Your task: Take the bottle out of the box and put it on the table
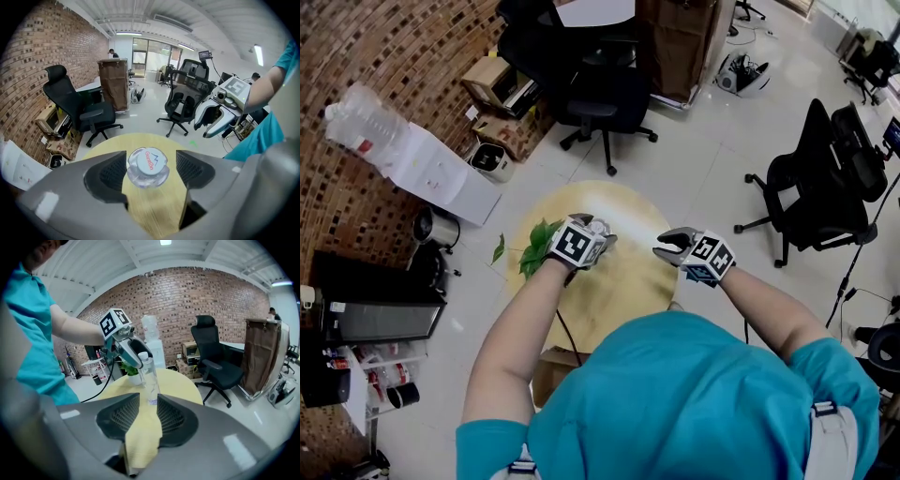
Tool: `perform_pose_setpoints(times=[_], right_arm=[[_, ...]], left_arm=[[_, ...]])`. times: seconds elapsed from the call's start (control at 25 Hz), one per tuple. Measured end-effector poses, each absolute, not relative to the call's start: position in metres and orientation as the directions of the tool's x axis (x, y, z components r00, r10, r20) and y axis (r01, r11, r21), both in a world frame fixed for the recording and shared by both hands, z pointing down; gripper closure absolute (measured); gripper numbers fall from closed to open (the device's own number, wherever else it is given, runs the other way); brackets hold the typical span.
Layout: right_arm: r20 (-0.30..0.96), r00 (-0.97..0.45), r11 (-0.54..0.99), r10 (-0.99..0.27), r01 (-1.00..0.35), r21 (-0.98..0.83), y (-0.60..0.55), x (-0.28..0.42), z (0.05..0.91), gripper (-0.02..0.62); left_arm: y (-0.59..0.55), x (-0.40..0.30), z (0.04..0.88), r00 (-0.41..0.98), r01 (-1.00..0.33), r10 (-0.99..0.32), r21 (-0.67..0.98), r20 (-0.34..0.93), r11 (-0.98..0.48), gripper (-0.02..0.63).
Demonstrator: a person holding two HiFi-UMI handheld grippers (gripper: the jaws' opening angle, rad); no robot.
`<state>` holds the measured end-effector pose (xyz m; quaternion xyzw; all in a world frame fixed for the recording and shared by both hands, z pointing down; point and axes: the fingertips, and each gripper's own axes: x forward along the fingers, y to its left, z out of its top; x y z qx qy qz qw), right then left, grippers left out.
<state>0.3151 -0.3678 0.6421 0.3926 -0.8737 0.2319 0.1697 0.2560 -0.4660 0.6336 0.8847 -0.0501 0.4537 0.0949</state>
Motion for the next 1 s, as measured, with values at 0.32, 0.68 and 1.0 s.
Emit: perform_pose_setpoints(times=[0.32, 0.68, 1.0], right_arm=[[0.458, -0.627, 0.585, -0.630, -0.771, -0.251, -0.359, 0.308, 0.620, 0.479], [0.404, -0.636, 0.595, -0.657, -0.767, -0.240, -0.348, 0.294, 0.572, 0.480], [0.267, -0.696, 0.642, -0.666, -0.718, -0.269, -0.346, 0.298, 0.523, 0.547]], left_arm=[[-0.442, 0.232, 0.582, 0.769, -0.300, -0.151, 0.143, 0.621, -0.943, 0.264], [-0.387, 0.165, 0.493, 0.918, -0.295, -0.234, 0.159, 0.320, -0.942, 0.492], [-0.362, 0.135, 0.471, 0.910, -0.378, -0.330, 0.174, 0.251, -0.909, 0.601]])
